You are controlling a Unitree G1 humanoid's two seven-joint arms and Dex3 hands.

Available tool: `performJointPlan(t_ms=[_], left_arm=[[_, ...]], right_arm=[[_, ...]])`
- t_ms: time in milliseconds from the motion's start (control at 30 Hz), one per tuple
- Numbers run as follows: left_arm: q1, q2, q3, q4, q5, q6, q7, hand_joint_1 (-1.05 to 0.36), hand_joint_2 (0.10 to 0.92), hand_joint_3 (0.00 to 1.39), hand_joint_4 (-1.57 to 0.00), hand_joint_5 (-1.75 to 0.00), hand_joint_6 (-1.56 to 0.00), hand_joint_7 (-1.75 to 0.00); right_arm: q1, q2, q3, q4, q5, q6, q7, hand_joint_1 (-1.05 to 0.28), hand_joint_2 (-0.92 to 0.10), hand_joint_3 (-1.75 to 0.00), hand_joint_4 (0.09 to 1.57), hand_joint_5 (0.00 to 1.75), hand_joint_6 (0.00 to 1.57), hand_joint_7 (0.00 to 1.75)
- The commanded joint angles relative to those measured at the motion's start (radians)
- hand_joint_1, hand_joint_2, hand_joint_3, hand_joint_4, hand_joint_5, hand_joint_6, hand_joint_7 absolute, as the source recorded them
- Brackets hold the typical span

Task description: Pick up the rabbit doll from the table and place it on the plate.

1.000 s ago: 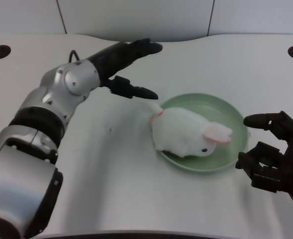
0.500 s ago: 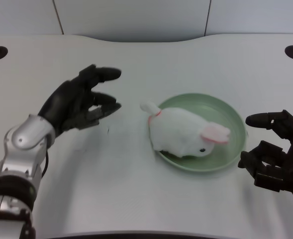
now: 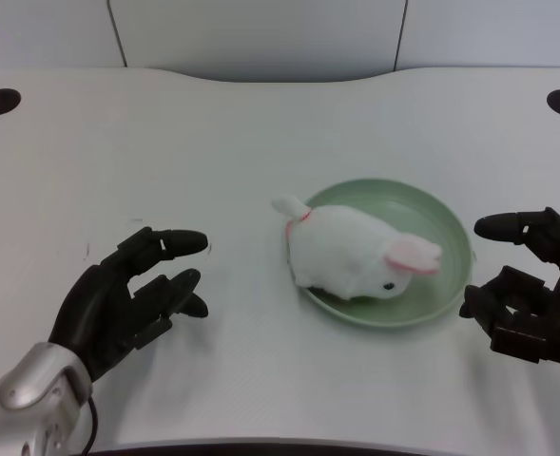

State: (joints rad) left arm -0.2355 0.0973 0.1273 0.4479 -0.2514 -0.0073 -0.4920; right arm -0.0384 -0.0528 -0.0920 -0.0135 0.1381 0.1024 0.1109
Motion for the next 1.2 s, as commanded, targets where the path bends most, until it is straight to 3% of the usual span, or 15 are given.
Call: performJointPlan(t_ms=[33,133,333,433,500,567,733,833,1033,1133,1200], left_arm=[[0.038,0.016,0.008,-0.04,0.0,0.033,0.032,-0.44,0.921,0.43,-0.45,-1.75,-0.32,-1.22],[0.054,0.013,0.01,-0.049,0.005,0.046,0.057,-0.42,0.921,0.45,-0.52,-1.75,-0.35,-1.29],[0.066,0.014,0.016,-0.039,-0.006,0.061,0.065,-0.4,0.921,0.52,-0.62,-1.75,-0.36,-1.64],[0.059,0.006,0.027,-0.022,-0.012,0.073,0.078,-0.39,0.921,0.51,-0.68,-1.75,-0.35,-1.73],[0.053,0.005,0.031,-0.008,-0.013,0.075,0.079,-0.39,0.921,0.49,-0.69,-1.75,-0.35,-1.74],[0.044,0.002,0.039,0.015,-0.019,0.064,0.073,-0.38,0.921,0.47,-0.71,-1.75,-0.37,-1.75],[0.017,0.001,0.052,0.066,-0.037,0.053,0.05,-0.38,0.921,0.45,-0.76,-1.75,-0.45,-1.75],[0.001,0.0,0.051,0.096,-0.033,0.043,0.06,-0.39,0.921,0.44,-0.78,-1.75,-0.47,-1.75],[-0.009,-0.004,0.053,0.127,-0.027,0.027,0.077,-0.39,0.921,0.42,-0.79,-1.75,-0.47,-1.75],[-0.012,-0.002,0.052,0.143,-0.023,0.025,0.084,-0.39,0.921,0.42,-0.75,-1.75,-0.43,-1.75],[-0.016,-0.003,0.052,0.145,-0.023,0.031,0.087,-0.38,0.921,0.41,-0.74,-1.75,-0.42,-1.75]], right_arm=[[-0.001,-0.009,-0.014,0.011,0.008,-0.013,0.003,0.19,-0.52,-0.92,0.81,1.36,0.62,1.23],[-0.003,-0.007,-0.015,0.017,0.006,-0.022,0.005,0.2,-0.52,-0.93,0.81,1.37,0.62,1.24],[-0.003,-0.003,-0.016,0.006,0.009,-0.009,0.001,0.19,-0.51,-0.95,0.83,1.39,0.61,1.25],[-0.006,-0.008,-0.016,0.021,0.003,-0.023,0.005,0.21,-0.52,-0.95,0.83,1.39,0.6,1.25],[-0.008,-0.007,-0.018,0.018,0.005,-0.012,0.003,0.21,-0.53,-0.94,0.83,1.38,0.59,1.25],[-0.011,-0.002,-0.026,0.017,0.024,0.001,0.006,0.2,-0.54,-0.93,0.8,1.4,0.58,1.26],[-0.023,-0.004,-0.031,0.039,0.029,-0.025,0.008,0.15,-0.5,-0.97,0.79,1.46,0.58,1.28],[-0.033,-0.009,-0.034,0.072,0.02,-0.075,0.011,0.15,-0.48,-1.01,0.79,1.46,0.59,1.29],[-0.067,-0.011,-0.041,0.22,0.0,-0.228,0.009,0.14,-0.41,-1.08,0.83,1.41,0.62,1.31],[-0.078,-0.011,-0.037,0.243,-0.02,-0.235,-0.016,0.14,-0.39,-1.11,0.86,1.37,0.61,1.31],[-0.093,-0.012,-0.043,0.29,-0.015,-0.256,-0.016,0.14,-0.39,-1.1,0.86,1.35,0.61,1.3]])
